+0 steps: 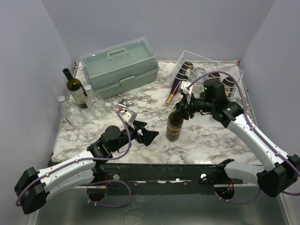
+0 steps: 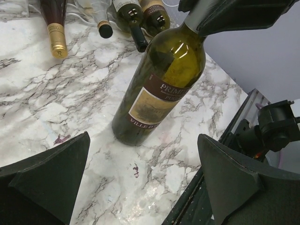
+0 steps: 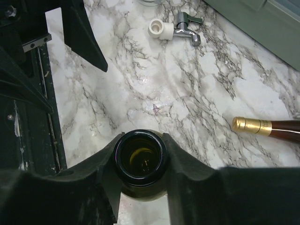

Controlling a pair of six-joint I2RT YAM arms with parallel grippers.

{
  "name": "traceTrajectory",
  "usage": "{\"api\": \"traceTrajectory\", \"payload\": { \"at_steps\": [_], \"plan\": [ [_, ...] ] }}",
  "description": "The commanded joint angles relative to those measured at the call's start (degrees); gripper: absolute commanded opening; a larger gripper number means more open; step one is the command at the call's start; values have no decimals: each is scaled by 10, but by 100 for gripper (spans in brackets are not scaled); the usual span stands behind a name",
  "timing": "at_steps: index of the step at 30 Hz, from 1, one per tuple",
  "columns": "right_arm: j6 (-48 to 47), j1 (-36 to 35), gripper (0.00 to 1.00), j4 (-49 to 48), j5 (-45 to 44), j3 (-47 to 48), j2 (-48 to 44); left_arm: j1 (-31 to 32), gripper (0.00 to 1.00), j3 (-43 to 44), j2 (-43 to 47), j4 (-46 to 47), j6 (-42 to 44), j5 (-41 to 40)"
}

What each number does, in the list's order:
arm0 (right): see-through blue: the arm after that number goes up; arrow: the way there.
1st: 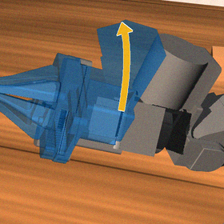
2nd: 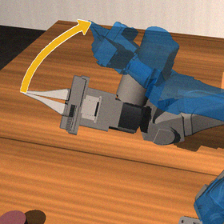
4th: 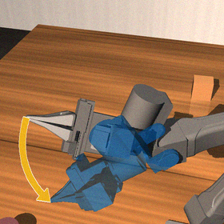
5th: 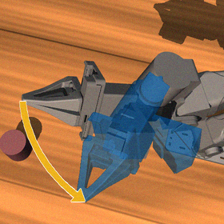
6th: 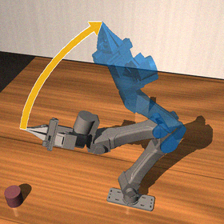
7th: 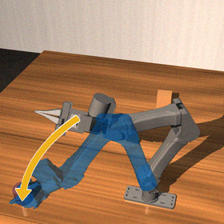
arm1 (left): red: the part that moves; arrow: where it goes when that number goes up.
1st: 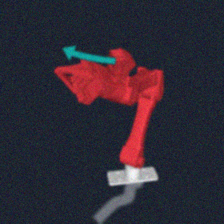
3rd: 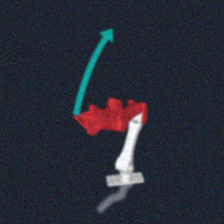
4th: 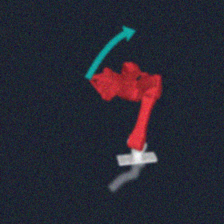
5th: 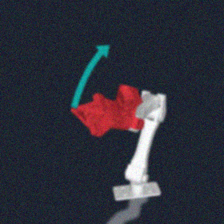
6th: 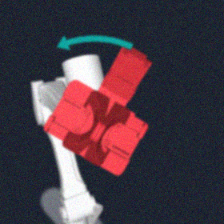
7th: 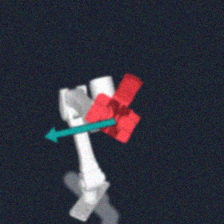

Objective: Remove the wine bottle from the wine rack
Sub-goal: Place the wine bottle at the center of the board.

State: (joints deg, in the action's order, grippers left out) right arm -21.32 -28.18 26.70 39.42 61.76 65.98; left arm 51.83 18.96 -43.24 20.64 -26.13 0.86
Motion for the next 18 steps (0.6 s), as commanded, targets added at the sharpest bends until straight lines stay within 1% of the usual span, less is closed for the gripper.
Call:
{"api": "traceTrajectory", "payload": {
  "at_steps": [1,5,10,11,12,15,18],
  "plan": [
    [-26,-4,48,9,26,-9,-18,-2,99,20,7,-8,-6,25],
    [-26,-4,66,18,26,-17,-29,-2,99,29,6,-10,2,42],
    [-28,2,85,42,41,-14,-47,-2,99,42,1,-11,21,66],
    [-28,8,90,57,59,-6,-51,-2,99,44,0,-12,27,72],
    [-30,17,92,76,81,7,-54,-2,99,48,-1,-13,33,77],
    [-34,68,96,121,193,46,-63,-2,99,61,-6,-15,63,98],
    [-35,123,97,146,273,71,-78,-2,99,81,-14,-20,96,114]
  ]
}}
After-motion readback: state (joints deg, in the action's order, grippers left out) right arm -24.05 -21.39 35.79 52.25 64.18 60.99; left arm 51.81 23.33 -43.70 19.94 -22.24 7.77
